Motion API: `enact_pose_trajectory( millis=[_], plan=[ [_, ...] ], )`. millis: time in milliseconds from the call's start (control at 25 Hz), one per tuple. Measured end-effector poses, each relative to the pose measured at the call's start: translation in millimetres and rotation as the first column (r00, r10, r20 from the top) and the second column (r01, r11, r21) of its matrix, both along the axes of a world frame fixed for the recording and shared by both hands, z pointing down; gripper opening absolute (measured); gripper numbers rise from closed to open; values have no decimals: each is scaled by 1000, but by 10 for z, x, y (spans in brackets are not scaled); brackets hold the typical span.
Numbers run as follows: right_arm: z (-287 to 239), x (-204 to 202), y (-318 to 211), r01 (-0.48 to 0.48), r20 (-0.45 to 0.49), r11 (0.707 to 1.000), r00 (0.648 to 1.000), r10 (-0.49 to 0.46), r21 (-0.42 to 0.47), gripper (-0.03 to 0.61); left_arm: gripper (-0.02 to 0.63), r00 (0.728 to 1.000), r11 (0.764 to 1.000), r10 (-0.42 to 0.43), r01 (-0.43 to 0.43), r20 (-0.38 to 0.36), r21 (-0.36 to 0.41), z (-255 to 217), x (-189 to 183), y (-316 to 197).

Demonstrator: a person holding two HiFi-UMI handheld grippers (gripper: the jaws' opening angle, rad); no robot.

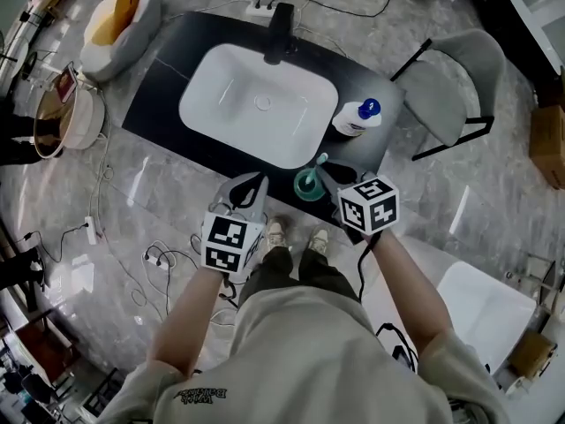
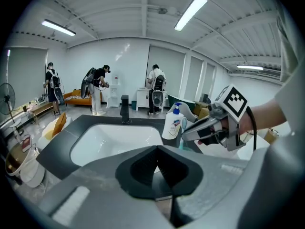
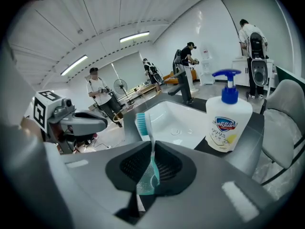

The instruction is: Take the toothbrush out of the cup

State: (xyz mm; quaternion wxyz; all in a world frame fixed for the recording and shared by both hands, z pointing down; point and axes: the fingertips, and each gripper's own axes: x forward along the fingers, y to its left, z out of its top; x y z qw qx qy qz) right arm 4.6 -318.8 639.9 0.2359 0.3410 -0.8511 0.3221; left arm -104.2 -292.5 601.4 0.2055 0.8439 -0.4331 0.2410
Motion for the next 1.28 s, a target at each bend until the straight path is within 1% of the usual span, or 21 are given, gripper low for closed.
enact_pose_trajectory(
  millis=[160, 320, 480, 600, 800, 1000, 1120, 1280],
  plan=[
    [-313, 1, -44, -3, 28, 999, 1000, 1, 54, 26, 3, 1000, 999, -8, 8, 6, 38, -163, -49, -31],
    [-737, 52, -125, -16, 65, 992, 998, 7, 127, 28, 2, 1000, 995, -19, 18, 9, 100, -425, -76, -144],
    [-1200, 121, -173, -45, 109, 977, 994, 23, 207, 27, 2, 999, 984, -31, 28, 14, 177, -759, -119, -262],
    [-1568, 171, -180, -59, 136, 962, 990, 23, 266, 26, 2, 999, 970, -34, 27, 24, 241, -1045, -144, -335],
    [-2201, 284, -152, -87, 166, 922, 986, 25, 378, 26, 2, 998, 941, -50, 36, 35, 337, -1509, -195, -410],
    [-2778, 459, -27, -111, 158, 863, 987, 37, 493, 26, 3, 999, 908, -39, 26, 23, 418, -1943, -118, -385],
    [-3035, 577, 71, -123, 164, 833, 986, 39, 540, 26, 2, 999, 887, -28, 12, 27, 461, -2140, -54, -329],
    [-3265, 766, 208, -145, 173, 801, 984, 52, 581, 26, 2, 1000, 864, -16, 1, 25, 503, -2351, 13, -212]
  ],
)
